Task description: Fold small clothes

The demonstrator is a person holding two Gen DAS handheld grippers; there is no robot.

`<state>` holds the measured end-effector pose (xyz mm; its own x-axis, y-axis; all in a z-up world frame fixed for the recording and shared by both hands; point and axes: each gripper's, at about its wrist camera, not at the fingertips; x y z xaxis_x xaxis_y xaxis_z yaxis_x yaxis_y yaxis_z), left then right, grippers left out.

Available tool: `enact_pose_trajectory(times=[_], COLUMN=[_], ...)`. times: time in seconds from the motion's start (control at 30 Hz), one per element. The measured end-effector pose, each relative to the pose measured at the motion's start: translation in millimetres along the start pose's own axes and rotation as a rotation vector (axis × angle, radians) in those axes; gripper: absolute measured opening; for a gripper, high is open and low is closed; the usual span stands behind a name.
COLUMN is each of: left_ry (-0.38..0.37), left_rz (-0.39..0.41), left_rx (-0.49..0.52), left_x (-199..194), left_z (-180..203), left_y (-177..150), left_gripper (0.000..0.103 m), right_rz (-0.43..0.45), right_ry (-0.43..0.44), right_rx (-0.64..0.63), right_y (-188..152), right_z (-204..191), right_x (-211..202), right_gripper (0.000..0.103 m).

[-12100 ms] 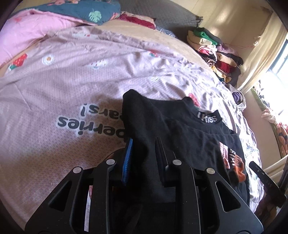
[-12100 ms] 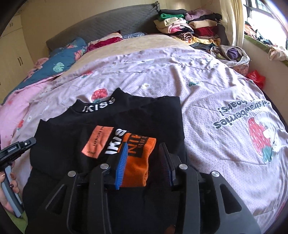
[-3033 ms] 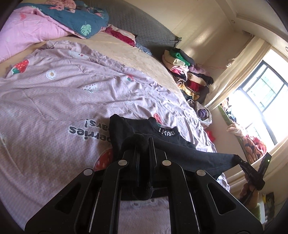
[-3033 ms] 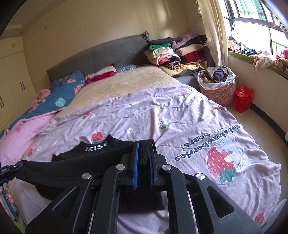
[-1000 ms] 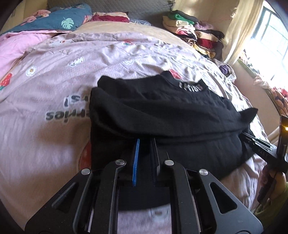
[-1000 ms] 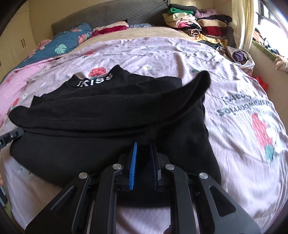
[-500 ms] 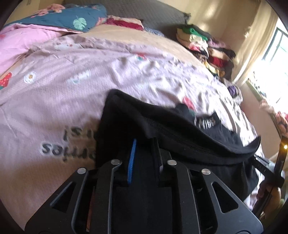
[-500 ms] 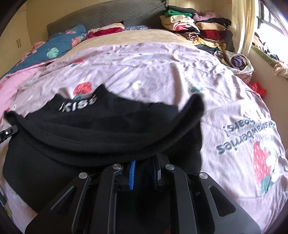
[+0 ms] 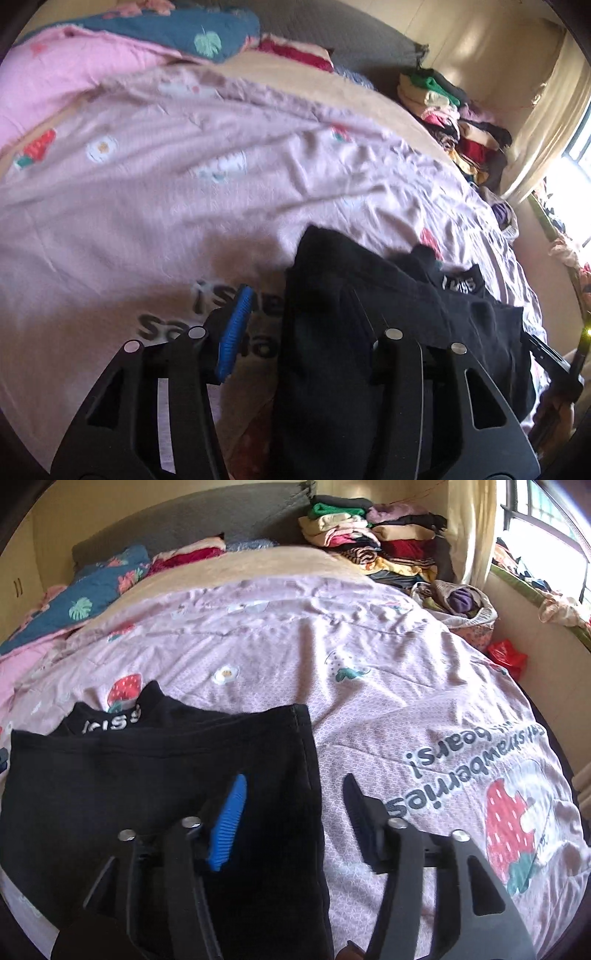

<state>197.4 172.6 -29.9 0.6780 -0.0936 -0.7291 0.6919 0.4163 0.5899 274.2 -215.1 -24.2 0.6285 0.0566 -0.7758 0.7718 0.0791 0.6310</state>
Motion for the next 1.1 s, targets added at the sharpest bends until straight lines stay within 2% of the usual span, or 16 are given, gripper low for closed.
enact_pose_trajectory(times=[0.07, 0.1, 0.13, 0.17, 0.33, 0.47, 1.0, 1.1], left_ry=[-0.002, -0.004, 0.003, 0.005, 0.002, 0.01, 0.036, 0.042], left_rz=[-0.016, -0.014, 0.001, 0.011, 0.107, 0.131, 0.106, 0.089], left_rx=[0.008, 0.019, 0.031, 0.037, 0.059, 0.07, 0.072, 0.073], left_x=[7.0, 8.5, 7.7, 6.5, -16.0, -19.6, -12.5, -11.0], left_z=[3.4, 5.7, 7.9, 8.7, 12.1, 15.9, 16.2, 16.1], left_y=[-2.4, -3.1, -3.7, -4.2, -2.4, 1.8, 0.9, 0.1], left_gripper=[0.038, 0.029, 0.007, 0.005, 0.004, 0.004, 0.004, 0.007], right_rz=[-0.012, -0.011, -0.004, 0.003, 0.086, 0.109, 0.07, 0.059], right_ry=[0.001, 0.012, 0.023, 0.032, 0.062, 0.074, 0.034, 0.001], right_rx=[-0.003, -0.007, -0.009, -0.009, 0.061, 0.099, 0.083, 0.088], right_y=[0.9, 1.8, 2.3, 3.3, 11.7, 20.0, 12.5, 8.6], right_z=[-2.7, -3.8, -4.2, -4.2, 7.5, 16.9, 15.0, 15.7], right_x=[7.1, 9.5, 9.3, 7.4, -16.2, -21.8, -7.4, -5.4], right_gripper=[0.058, 0.049, 0.02, 0.006, 0.006, 0.006, 0.007, 0.015])
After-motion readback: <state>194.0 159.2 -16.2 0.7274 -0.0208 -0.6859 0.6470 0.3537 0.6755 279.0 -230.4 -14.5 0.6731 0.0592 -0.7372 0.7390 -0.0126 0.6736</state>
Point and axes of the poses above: each gripper's, at about its wrist camera, not at the fingertips, and x roughly the way its jaws point, z to its right, y to its top
